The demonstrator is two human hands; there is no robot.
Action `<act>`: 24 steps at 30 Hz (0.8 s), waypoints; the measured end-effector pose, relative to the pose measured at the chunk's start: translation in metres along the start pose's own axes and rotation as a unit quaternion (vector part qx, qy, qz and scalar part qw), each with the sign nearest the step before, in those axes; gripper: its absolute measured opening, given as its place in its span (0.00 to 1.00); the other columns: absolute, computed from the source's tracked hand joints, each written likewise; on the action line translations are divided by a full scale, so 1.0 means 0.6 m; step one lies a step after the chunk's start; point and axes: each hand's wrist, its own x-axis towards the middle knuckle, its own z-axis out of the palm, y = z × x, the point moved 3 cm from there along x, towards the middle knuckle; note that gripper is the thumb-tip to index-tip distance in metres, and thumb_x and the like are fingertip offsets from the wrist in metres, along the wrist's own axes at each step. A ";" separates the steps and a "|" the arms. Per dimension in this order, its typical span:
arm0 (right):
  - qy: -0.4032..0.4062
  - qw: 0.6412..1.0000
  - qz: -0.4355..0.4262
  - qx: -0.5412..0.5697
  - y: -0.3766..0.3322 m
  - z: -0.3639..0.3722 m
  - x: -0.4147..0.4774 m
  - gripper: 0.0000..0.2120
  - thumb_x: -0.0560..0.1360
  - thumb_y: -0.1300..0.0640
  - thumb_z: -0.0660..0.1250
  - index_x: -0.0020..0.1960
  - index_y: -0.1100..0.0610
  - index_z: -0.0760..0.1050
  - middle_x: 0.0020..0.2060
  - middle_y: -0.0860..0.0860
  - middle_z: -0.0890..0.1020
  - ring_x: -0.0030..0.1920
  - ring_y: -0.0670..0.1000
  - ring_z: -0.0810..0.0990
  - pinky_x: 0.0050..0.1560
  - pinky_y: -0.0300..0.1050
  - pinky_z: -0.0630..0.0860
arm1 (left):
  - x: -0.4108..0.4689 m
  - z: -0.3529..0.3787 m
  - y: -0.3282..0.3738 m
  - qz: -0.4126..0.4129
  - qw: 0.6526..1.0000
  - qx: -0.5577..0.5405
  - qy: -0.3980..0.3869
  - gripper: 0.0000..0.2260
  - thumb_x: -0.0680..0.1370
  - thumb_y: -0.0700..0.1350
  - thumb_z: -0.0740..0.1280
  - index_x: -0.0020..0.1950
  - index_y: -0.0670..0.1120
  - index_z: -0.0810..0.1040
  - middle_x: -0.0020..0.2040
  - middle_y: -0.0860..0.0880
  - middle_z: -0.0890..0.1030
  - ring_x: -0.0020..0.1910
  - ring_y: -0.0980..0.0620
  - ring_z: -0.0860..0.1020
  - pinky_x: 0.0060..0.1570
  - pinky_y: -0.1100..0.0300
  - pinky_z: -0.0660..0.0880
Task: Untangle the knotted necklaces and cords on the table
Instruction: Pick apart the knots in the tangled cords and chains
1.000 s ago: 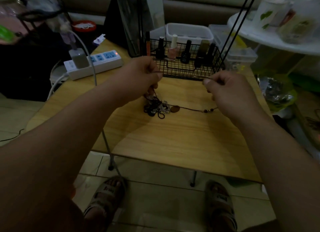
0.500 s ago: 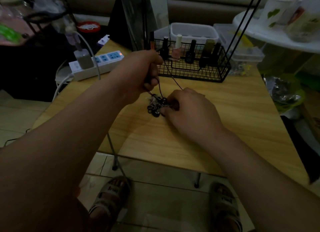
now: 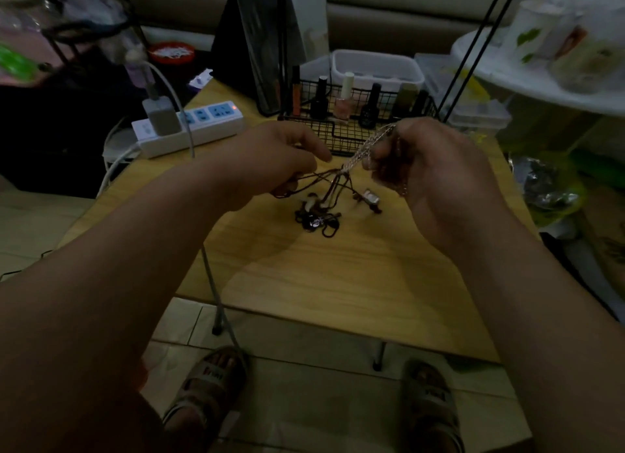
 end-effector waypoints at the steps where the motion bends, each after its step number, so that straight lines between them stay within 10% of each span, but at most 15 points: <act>1: 0.002 1.000 -0.006 0.014 -0.004 -0.004 0.000 0.12 0.84 0.59 0.58 0.45 0.56 0.77 0.37 0.50 0.82 0.45 0.53 0.84 0.49 0.52 0.78 | 0.000 0.003 0.001 0.002 1.000 0.023 0.005 0.09 0.82 0.40 0.67 0.53 0.53 0.84 0.42 0.50 0.79 0.37 0.53 0.76 0.35 0.58 0.73; 15: 0.108 0.964 -0.022 0.243 -0.031 -0.062 0.011 0.12 0.84 0.57 0.57 0.41 0.56 0.70 0.32 0.50 0.75 0.34 0.50 0.77 0.37 0.45 0.76 | 0.007 0.020 -0.022 0.008 0.930 0.366 0.046 0.09 0.82 0.43 0.67 0.51 0.59 0.76 0.50 0.53 0.76 0.44 0.54 0.74 0.36 0.57 0.70; 21: 0.054 0.988 -0.025 0.144 -0.032 -0.042 0.000 0.12 0.86 0.53 0.58 0.46 0.56 0.72 0.32 0.50 0.78 0.34 0.52 0.80 0.36 0.46 0.76 | 0.006 0.027 -0.012 0.058 0.933 0.339 0.107 0.15 0.80 0.48 0.70 0.66 0.53 0.75 0.63 0.50 0.74 0.57 0.49 0.76 0.50 0.55 0.72; 24: 0.020 0.992 -0.035 0.116 -0.036 -0.028 -0.004 0.10 0.87 0.52 0.58 0.56 0.57 0.74 0.34 0.51 0.78 0.35 0.51 0.80 0.36 0.46 0.75 | -0.007 0.034 0.016 0.154 0.960 0.199 0.120 0.15 0.81 0.43 0.67 0.68 0.53 0.77 0.61 0.57 0.75 0.56 0.59 0.76 0.47 0.71 0.69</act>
